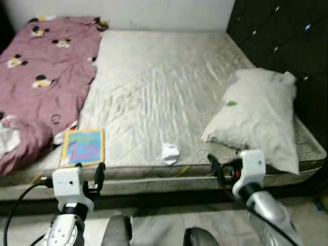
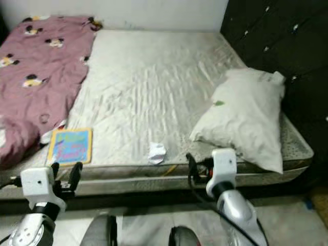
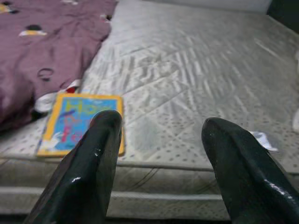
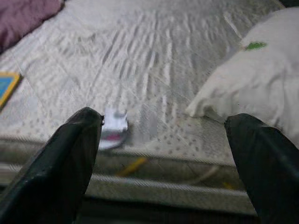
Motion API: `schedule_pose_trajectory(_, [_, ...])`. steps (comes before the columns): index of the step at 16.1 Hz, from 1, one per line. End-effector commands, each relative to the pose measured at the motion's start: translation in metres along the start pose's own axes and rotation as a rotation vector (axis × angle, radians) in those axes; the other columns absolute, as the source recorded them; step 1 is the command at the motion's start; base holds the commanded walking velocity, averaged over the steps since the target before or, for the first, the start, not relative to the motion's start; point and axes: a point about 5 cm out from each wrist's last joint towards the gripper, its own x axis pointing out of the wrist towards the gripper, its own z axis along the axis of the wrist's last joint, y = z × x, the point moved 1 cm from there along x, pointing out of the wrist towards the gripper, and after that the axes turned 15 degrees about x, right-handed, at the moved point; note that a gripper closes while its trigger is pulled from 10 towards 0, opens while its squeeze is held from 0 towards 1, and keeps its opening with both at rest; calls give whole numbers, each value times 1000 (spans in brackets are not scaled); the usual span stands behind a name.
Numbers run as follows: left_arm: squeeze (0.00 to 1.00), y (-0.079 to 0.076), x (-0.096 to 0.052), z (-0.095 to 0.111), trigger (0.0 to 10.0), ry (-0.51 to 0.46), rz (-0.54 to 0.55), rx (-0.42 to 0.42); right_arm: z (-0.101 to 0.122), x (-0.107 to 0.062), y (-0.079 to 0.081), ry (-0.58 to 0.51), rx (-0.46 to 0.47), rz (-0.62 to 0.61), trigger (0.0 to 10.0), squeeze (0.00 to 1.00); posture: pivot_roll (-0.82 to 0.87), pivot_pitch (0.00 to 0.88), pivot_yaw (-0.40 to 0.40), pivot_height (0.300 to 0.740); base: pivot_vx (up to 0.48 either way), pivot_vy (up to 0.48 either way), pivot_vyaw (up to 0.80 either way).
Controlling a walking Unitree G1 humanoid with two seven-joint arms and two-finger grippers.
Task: Clean up the room
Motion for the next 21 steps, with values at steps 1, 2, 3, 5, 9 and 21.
schedule_pose_trajectory(1, [0, 1, 2, 5, 10000, -14, 6, 5, 3, 0, -1, -4, -8, 2, 10000, 0, -3, 133, -74, 660, 0, 0, 0])
schedule_pose_trajectory(2, [0, 1, 2, 5, 10000, -13, 7, 5, 2, 0, -1, -3, -7, 2, 10000, 0, -4, 136, -74, 656, 0, 0, 0])
schedule_pose_trajectory(3, [0, 1, 2, 5, 10000, -13, 6, 5, 2, 0, -1, -2, -7, 3, 10000, 0, -4, 136, -74, 651, 0, 0, 0])
schedule_pose_trajectory(5, [0, 1, 3, 5, 10000, -13, 6, 4, 3, 1, -1, 0, -8, 7, 10000, 0, -5, 139, -74, 631, 0, 0, 0])
schedule_pose_trajectory(9, [0, 1, 4, 5, 10000, -14, 10, 3, 3, 2, 0, 5, -8, 16, 10000, 0, -6, 144, -76, 592, 0, 0, 0])
schedule_pose_trajectory(21, [0, 1, 6, 6, 10000, -18, 9, -4, -2, 6, 7, 31, -35, 77, 10000, 0, -2, 131, -77, 582, 0, 0, 309])
